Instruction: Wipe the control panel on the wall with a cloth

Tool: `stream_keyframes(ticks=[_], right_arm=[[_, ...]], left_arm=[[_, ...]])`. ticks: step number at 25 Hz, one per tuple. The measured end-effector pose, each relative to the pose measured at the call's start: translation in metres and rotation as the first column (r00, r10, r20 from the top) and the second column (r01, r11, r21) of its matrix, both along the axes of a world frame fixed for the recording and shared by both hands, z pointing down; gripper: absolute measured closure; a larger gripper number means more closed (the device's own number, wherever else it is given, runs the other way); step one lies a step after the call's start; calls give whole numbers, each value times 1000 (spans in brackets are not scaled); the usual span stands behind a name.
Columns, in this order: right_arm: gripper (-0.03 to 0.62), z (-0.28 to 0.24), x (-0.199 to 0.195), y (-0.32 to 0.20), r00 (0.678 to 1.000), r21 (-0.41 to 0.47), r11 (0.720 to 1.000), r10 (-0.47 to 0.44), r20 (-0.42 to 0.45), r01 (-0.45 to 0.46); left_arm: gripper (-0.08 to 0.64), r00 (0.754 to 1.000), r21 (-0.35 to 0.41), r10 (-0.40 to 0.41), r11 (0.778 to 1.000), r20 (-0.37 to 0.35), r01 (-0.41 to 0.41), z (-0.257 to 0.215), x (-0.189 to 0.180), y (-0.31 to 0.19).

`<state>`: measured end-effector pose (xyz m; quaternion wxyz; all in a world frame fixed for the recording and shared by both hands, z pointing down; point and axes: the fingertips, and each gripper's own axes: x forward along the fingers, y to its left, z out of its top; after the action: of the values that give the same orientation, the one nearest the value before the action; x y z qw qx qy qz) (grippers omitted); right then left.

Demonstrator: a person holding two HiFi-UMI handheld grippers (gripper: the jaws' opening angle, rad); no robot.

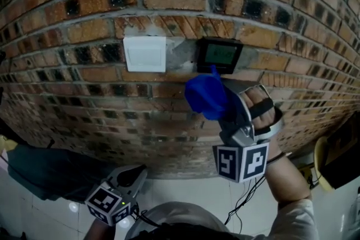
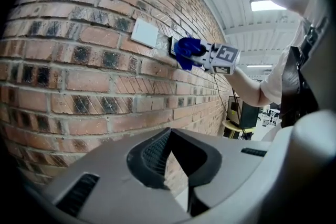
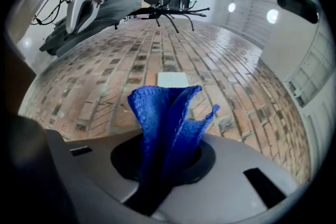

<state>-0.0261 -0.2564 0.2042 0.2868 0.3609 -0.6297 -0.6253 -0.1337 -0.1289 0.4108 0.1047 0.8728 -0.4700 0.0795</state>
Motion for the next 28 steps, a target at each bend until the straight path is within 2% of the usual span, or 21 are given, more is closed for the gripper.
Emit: stream_keyframes(ticks=[5, 9, 13, 22, 28], right_arm=[[506, -70, 5, -5, 998, 98, 995, -1, 66, -6], [506, -90, 4, -14, 997, 121, 992, 13, 82, -23], [506, -71, 1, -20, 998, 115, 993, 34, 55, -40], [505, -21, -1, -22, 997, 78, 995, 52, 54, -56], [506, 26, -9, -26, 999, 10, 999, 47, 9, -47]], left_arm=[[568, 1000, 12, 10, 1000, 19, -11, 2, 2, 1], [568, 1000, 9, -3, 1000, 18, 3, 4, -2, 4], [568, 1000, 4, -18, 1000, 12, 18, 6, -6, 7], [568, 1000, -3, -19, 1000, 8, 19, 4, -2, 9], [568, 1000, 0, -19, 1000, 6, 19, 3, -2, 12]])
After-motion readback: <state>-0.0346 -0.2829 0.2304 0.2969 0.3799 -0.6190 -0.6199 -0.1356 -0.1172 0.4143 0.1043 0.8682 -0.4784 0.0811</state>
